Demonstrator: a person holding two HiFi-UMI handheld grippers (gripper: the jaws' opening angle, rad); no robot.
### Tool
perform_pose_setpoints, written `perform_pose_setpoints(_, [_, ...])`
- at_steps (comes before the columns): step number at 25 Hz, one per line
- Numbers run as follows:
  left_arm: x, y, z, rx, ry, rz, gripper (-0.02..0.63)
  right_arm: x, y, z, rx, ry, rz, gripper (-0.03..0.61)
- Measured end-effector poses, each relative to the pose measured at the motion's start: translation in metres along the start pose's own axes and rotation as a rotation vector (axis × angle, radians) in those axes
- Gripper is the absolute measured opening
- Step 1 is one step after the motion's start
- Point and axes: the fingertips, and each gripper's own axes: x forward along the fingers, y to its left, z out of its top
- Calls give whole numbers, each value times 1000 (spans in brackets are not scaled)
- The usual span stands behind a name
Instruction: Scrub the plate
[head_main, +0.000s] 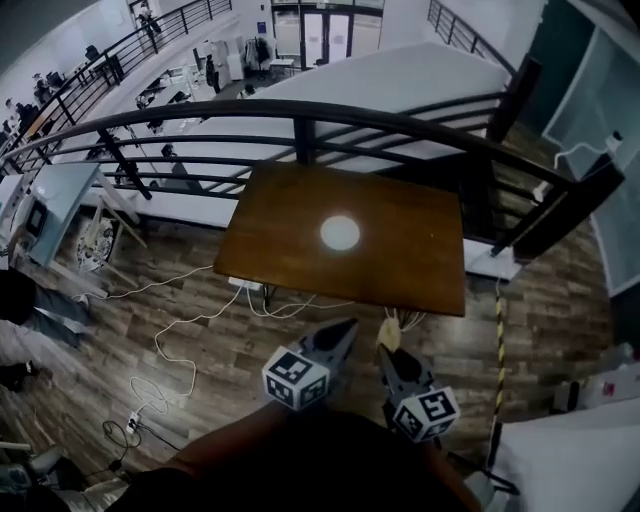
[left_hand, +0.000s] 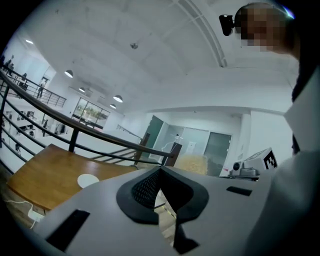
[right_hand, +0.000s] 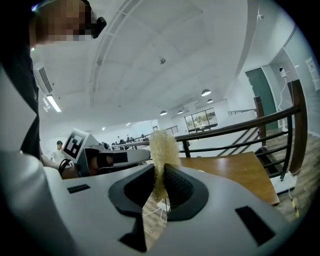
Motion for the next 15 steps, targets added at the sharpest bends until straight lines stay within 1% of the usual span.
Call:
perform_pose_setpoints(4, [9, 39, 7, -9, 13, -10, 9, 40, 2, 7, 13, 11, -5, 60])
perform_pose_setpoints(7, [9, 64, 13, -15, 17, -4, 9, 66, 2, 10, 1, 30, 5, 58])
perform_pose_setpoints(9, [10, 76, 17, -34, 19, 5, 9, 80, 1, 15, 0, 33, 13, 60])
perform_pose_setpoints(12, [10, 97, 24, -57, 17, 30, 9, 103, -1, 18, 9, 43, 35, 60])
perform_pose_setpoints(15, [11, 128, 35, -61, 5, 77, 9, 136, -6, 24, 9, 53, 76, 60])
